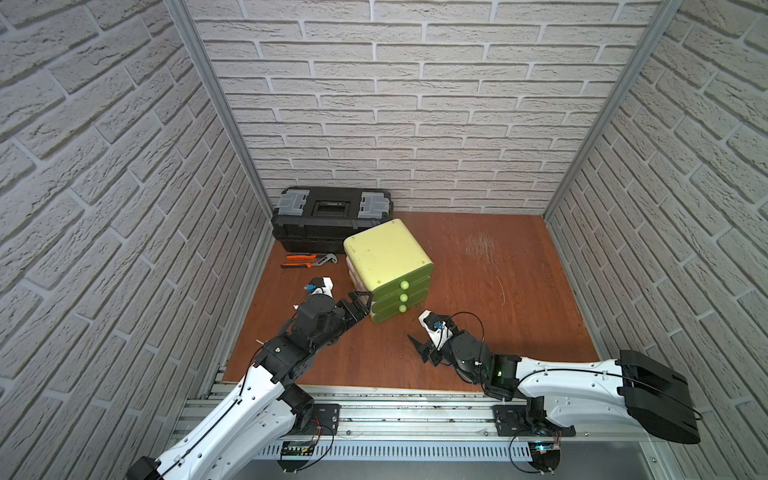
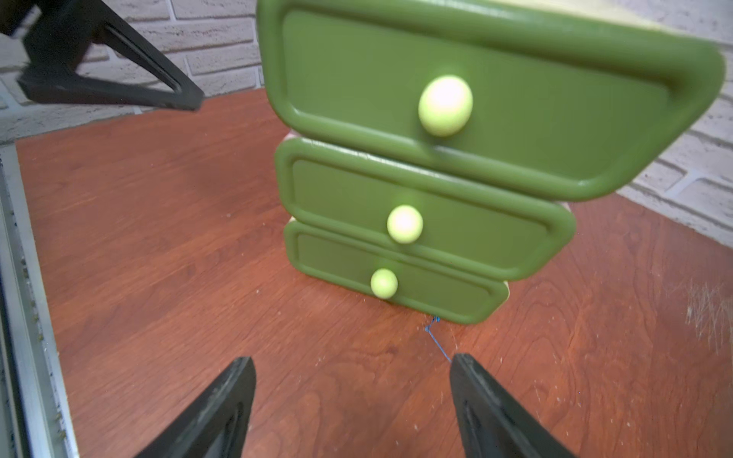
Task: Take the cookies out of the drawer
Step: Move the storage box to the center of the board.
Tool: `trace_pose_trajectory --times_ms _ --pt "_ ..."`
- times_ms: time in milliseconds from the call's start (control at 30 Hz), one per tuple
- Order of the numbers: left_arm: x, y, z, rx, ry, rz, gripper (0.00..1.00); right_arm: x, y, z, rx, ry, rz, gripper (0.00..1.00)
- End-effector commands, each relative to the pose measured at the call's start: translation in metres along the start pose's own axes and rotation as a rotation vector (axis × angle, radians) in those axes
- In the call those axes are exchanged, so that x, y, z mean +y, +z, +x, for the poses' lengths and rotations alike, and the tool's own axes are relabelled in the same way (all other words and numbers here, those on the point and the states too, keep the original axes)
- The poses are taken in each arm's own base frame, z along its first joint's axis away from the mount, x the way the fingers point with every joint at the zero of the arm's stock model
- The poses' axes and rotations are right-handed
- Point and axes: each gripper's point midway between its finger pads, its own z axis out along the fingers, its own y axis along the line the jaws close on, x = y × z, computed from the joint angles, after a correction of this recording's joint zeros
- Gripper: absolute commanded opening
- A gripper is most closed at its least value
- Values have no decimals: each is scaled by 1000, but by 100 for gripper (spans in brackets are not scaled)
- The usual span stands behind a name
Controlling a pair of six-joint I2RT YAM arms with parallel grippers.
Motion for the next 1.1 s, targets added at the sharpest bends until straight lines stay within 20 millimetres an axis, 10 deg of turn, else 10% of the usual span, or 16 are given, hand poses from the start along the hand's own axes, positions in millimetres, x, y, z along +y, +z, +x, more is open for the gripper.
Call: trace_pose_trajectory --times_ms 0,1067 --pt "-23 5 -12 -46 -10 65 92 1 2 -45 -162 25 14 78" --pt "-40 19 -49 -213 -69 67 91 -53 72 -88 -274 96 123 49"
